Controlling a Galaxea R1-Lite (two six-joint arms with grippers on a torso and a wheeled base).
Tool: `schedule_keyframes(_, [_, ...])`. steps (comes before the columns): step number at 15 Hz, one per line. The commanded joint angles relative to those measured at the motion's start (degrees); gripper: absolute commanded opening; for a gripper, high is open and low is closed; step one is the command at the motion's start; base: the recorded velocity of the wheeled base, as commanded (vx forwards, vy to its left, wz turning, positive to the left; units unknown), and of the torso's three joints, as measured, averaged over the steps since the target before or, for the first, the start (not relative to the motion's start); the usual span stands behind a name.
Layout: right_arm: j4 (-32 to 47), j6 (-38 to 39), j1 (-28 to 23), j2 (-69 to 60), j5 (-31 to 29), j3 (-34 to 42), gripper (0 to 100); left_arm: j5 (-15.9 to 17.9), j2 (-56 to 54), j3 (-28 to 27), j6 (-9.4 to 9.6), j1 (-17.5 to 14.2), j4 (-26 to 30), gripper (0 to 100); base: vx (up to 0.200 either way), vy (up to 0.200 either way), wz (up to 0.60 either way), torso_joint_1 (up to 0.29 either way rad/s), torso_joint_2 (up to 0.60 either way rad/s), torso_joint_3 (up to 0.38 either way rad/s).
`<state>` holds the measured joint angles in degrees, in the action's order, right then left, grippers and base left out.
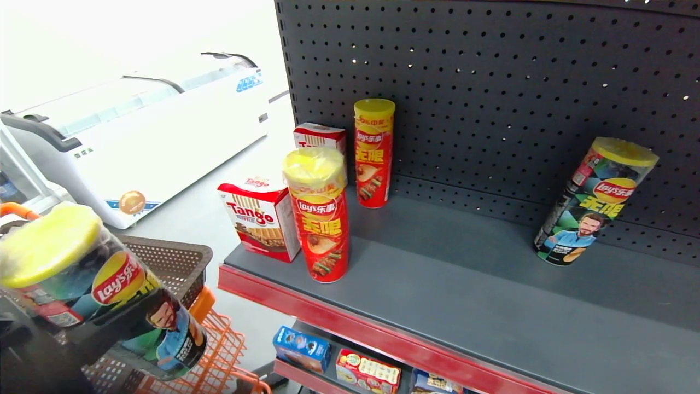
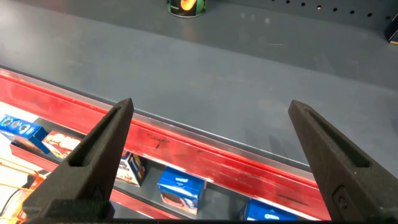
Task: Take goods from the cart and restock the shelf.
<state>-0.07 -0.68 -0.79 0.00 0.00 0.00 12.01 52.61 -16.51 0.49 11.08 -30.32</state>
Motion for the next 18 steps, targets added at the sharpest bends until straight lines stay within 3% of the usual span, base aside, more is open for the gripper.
schedule_keyframes(1, [-0.01, -0.02, 0.00, 0.00, 0.00, 0.00, 100, 0.12, -4.63, 0.95, 0.48, 3.86, 0.52, 0, 0.000, 0.000, 0.00, 0.000, 0.00, 0.000])
schedule_keyframes(4, [-0.01, -0.02, 0.00, 0.00, 0.00, 0.00, 100, 0.12, -2.52, 0.16, 3.03, 4.04, 0.44, 0, 0.000, 0.000, 0.00, 0.000, 0.00, 0.000])
schedule_keyframes(10, [-0.01, -0.02, 0.00, 0.00, 0.00, 0.00, 100, 0.65, 2.93, -1.07, 2.76, 7.55, -0.44, 0, 0.000, 0.000, 0.00, 0.000, 0.00, 0.000])
schedule_keyframes(14, [-0.01, -0.11, 0.00, 0.00, 0.00, 0.00, 100, 6.01, 10.49, -1.78, 2.76, 7.90, -9.67, 0, 0.000, 0.000, 0.00, 0.000, 0.00, 0.000])
schedule_keyframes(18, [-0.01, -0.11, 0.00, 0.00, 0.00, 0.00, 100, 12.07, 11.63, -1.78, 2.94, 8.52, -9.85, 0, 0.000, 0.000, 0.00, 0.000, 0.00, 0.000])
